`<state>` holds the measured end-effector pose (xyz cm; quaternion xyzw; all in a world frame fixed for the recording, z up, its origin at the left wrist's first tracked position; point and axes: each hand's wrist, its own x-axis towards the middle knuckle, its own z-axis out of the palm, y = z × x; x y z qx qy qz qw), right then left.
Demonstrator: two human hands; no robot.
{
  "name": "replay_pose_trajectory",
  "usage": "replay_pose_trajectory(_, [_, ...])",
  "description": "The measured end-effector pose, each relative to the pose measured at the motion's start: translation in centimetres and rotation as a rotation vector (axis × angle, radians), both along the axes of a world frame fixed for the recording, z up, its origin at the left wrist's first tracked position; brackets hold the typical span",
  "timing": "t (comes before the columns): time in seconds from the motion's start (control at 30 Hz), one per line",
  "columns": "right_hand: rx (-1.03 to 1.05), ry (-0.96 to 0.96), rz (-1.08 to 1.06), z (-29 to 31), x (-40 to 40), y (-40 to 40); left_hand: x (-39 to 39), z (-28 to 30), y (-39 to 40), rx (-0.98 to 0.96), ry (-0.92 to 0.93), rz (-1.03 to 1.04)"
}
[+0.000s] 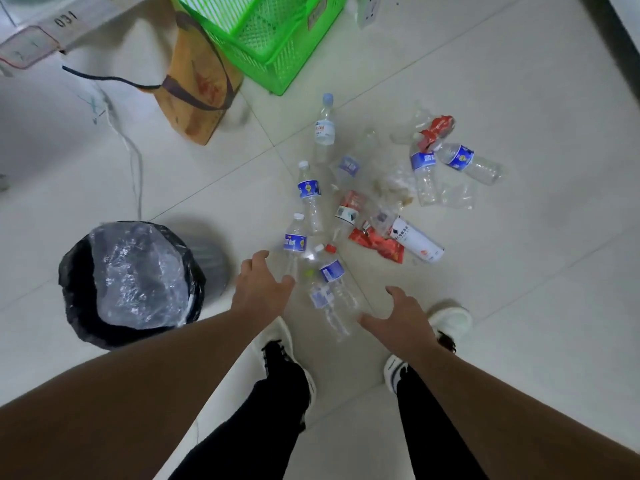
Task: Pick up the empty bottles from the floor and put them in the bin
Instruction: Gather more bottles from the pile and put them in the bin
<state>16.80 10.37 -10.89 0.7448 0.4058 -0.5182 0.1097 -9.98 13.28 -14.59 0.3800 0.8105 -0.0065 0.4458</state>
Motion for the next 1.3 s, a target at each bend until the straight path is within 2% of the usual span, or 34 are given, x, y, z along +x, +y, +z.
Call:
replay_pose_trajectory(0.13, [0.029, -0.03, 0.128, -8.9, -1.2, 0.2, 0.2, -9.1, 0.4, -0.015, 0.029, 0.025])
replay_pose_trajectory(0.33, [0.028, 0.014, 0.173, -22.6, -2.2, -0.2, 1.3, -21.6, 0.8, -0.011, 0.042, 0.092])
replay_pose_trajectory(0.43, [0.086, 0.016, 0.2, -27.3, -2.2, -0.4, 2.6, -25.6, 1.2, 0.011, 0.067, 0.198])
replay_pose_trajectory(0.53, [0.138, -0.015, 0.244, -28.7, -1.9, -0.6, 3.6, -26.9, 1.6, 0.025, 0.137, 0.251])
replay_pose_trajectory(0.67, [0.101, 0.038, 0.187, -25.4, -0.4, -0.8, 3.7, -23.3, 1.9, 0.047, 0.173, 0.248])
replay_pose_trajectory(0.93, [0.095, 0.05, -0.039, -10.3, 4.2, 0.0, 3.8, -7.3, 3.2, 0.047, 0.267, 0.125])
replay_pose_trajectory(1.13, [0.097, 0.027, -0.167, 0.1, 9.4, 2.2, 7.3, 3.8, 5.1, 0.09, 0.194, -0.006])
replay_pose_trajectory(1.3, [0.087, 0.007, -0.207, 5.4, 13.6, 3.5, 11.2, 9.2, 7.2, 0.113, 0.124, -0.006])
